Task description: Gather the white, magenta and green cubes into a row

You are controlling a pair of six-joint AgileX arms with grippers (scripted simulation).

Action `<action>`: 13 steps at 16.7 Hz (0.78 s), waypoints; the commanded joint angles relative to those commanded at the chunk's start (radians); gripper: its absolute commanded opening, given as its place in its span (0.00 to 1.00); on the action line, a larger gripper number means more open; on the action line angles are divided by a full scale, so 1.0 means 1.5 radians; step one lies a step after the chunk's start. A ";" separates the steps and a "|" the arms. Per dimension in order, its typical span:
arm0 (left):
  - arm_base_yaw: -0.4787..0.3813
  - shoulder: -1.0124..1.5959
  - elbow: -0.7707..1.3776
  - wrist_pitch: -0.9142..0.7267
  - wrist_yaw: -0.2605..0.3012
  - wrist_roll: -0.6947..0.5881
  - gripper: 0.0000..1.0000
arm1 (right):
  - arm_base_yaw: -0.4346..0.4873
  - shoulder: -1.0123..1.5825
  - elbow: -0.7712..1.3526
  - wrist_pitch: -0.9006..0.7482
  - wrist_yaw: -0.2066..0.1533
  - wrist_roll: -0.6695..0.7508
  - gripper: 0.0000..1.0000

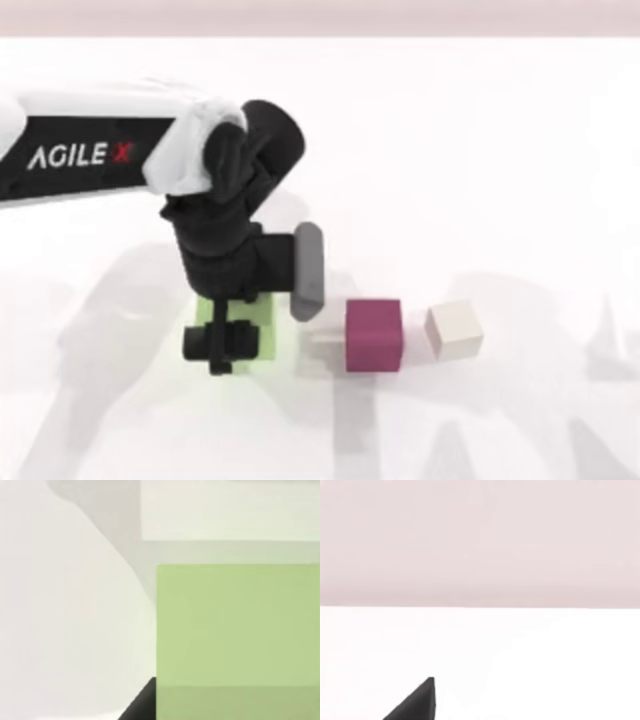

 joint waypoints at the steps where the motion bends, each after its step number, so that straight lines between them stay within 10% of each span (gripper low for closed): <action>1: 0.000 0.000 0.000 0.000 0.000 0.000 0.00 | 0.000 0.000 0.000 0.000 0.000 0.000 1.00; 3: 0.000 0.000 0.000 0.000 0.000 0.000 0.00 | 0.000 0.000 0.000 0.000 0.000 0.000 1.00; 13: 0.000 0.000 0.000 0.000 0.000 0.000 0.75 | 0.000 0.000 0.000 0.000 0.000 0.000 1.00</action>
